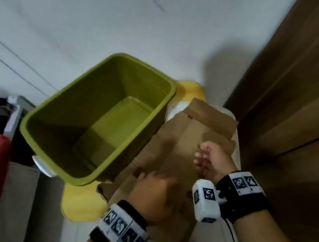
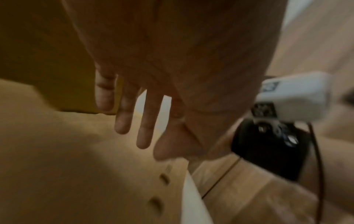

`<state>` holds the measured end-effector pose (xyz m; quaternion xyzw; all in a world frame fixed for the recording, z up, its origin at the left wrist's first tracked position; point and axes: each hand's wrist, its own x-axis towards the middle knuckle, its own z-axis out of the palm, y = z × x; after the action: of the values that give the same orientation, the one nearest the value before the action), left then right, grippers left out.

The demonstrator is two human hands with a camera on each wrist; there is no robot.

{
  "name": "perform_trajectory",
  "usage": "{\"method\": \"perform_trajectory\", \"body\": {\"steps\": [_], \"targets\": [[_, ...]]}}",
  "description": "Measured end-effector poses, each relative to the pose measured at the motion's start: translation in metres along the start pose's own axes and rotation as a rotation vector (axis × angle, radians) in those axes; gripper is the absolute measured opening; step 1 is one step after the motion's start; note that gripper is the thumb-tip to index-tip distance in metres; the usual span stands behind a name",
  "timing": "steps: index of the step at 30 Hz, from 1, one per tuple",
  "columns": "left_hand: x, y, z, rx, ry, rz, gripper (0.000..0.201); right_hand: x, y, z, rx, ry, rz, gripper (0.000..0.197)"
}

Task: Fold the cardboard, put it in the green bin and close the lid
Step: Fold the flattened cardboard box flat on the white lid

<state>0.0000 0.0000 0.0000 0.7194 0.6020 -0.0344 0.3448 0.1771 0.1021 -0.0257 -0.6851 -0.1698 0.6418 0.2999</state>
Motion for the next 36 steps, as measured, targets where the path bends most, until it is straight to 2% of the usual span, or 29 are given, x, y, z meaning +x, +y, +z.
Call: {"method": "perform_trajectory", "body": {"steps": [2, 3, 5, 7, 12, 16, 21, 24, 27, 30, 33, 34, 36], "targets": [[0.002, -0.020, 0.043, 0.241, -0.142, 0.084, 0.062, 0.025, 0.027, -0.003, 0.001, -0.087, 0.077, 0.013], [0.000, -0.032, 0.060, 0.269, -0.165, 0.092, 0.071, 0.034, 0.035, -0.003, 0.008, -0.116, 0.100, 0.014], [0.001, -0.055, 0.091, 0.257, -0.153, 0.089, 0.091, 0.053, 0.050, 0.000, 0.018, -0.137, 0.091, 0.015], [0.005, -0.064, 0.101, 0.211, -0.089, 0.165, 0.104, 0.063, 0.044, 0.005, 0.035, -0.102, 0.035, 0.018], [0.002, -0.071, 0.104, 0.181, 0.106, 0.310, 0.102, 0.087, 0.032, 0.012, -0.011, -0.054, -0.120, 0.038], [-0.010, -0.083, 0.114, 0.332, 0.173, 0.329, 0.113, 0.094, 0.041, 0.020, -0.028, -0.051, -0.239, 0.033], [-0.007, -0.086, 0.127, 0.463, 0.218, 0.302, 0.095, 0.067, 0.051, 0.028, -0.198, -0.002, -0.301, 0.024], [-0.010, -0.071, 0.118, 0.512, 0.277, 0.321, 0.074, 0.034, 0.059, 0.023, -0.290, -0.020, -0.470, 0.022], [-0.007, -0.058, 0.104, 0.522, 0.328, 0.398, 0.049, -0.006, 0.080, 0.007, -0.331, -0.094, -0.536, 0.016], [-0.006, -0.048, 0.092, 0.530, 0.370, 0.457, 0.046, -0.048, 0.112, -0.017, -0.443, -0.158, -0.588, 0.038], [-0.007, -0.032, 0.073, 0.547, 0.386, 0.522, 0.049, -0.083, 0.139, -0.042, -0.676, -0.123, -0.688, 0.050], [-0.010, -0.025, 0.068, 0.573, 0.390, 0.531, 0.049, -0.091, 0.144, -0.050, -0.748, -0.096, -0.735, 0.050], [-0.012, -0.013, 0.059, 0.600, 0.403, 0.547, 0.044, -0.102, 0.143, -0.061, -0.872, -0.006, -0.835, 0.038]]}}
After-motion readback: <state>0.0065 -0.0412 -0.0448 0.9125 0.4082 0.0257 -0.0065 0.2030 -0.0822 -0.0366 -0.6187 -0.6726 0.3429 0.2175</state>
